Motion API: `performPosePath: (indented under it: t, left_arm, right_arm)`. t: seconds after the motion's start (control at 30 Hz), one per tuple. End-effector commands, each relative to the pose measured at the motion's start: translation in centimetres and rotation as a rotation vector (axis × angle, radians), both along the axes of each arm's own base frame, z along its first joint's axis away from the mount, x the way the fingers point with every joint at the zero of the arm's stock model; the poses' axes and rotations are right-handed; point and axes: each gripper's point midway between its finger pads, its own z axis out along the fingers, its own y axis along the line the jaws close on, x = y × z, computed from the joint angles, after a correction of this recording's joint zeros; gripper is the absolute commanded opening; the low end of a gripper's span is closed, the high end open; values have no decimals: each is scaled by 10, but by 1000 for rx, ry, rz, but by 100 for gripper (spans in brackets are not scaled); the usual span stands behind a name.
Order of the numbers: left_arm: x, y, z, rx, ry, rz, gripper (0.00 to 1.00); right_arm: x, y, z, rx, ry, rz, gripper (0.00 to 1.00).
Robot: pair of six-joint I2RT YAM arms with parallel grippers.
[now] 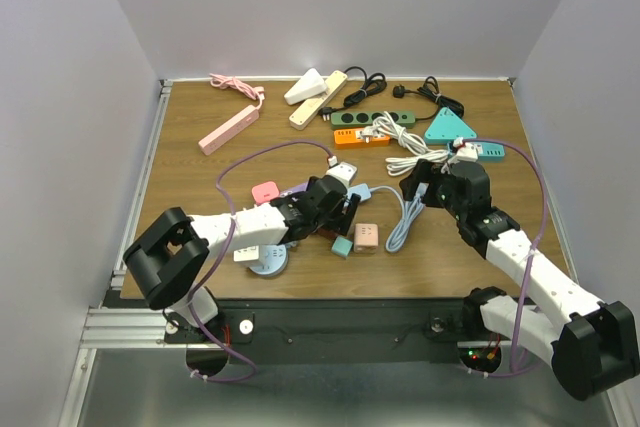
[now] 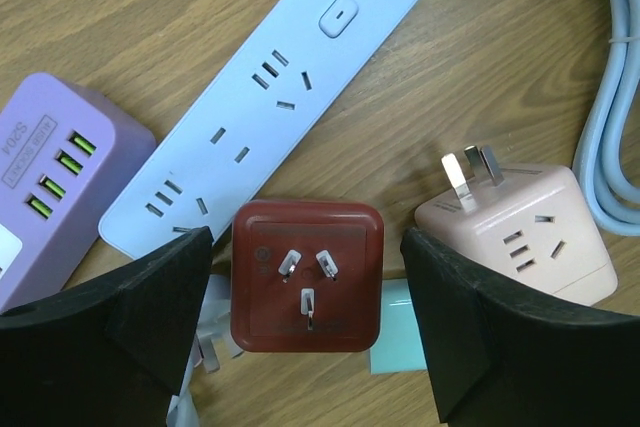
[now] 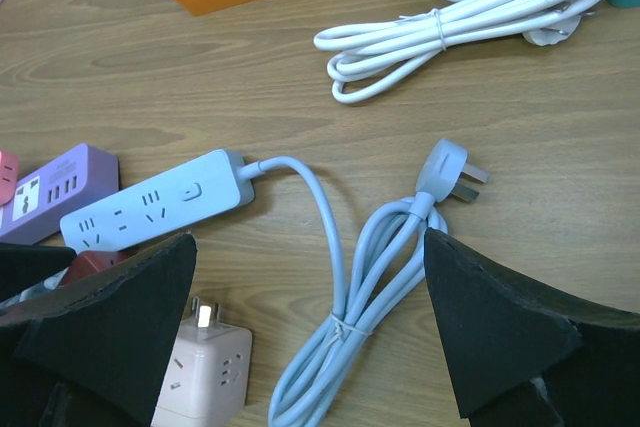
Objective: Insert the plug
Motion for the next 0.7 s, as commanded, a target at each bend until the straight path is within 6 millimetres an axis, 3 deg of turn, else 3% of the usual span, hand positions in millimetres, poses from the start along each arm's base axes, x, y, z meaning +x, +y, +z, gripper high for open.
performPosePath:
  t: [0.0, 0.13, 0.17, 0.23, 0.27, 0.37, 0.53, 0.67]
  left_arm:
    - [-5, -4, -3, -6, 22, -16, 84]
    - [-14, -6, -9, -20, 55, -47, 62]
    - [-16, -9, -9, -33, 64, -58, 51]
    - [-19, -9, -11, -37, 77, -69, 39]
    - [-23, -11, -12, -42, 92, -82, 27]
    - [-28, -13, -8, -67, 109, -100, 2]
    - [-18, -14, 20, -161, 108, -70, 0]
    - [1, -7, 68, -365, 109, -40, 0]
  right_arm:
    - [-1, -2, -3, -23, -9, 1, 100]
    - [-1, 1, 4, -24, -29, 27, 100]
    - [-2, 2, 6, -27, -36, 41, 100]
    - [-1, 3, 12, -30, -48, 51, 100]
    - [0, 6, 18, -35, -64, 68, 100]
    - [4, 9, 34, -36, -98, 89, 100]
    - [6, 27, 65, -16, -160, 199, 100]
    - [2, 42, 88, -19, -222, 311, 100]
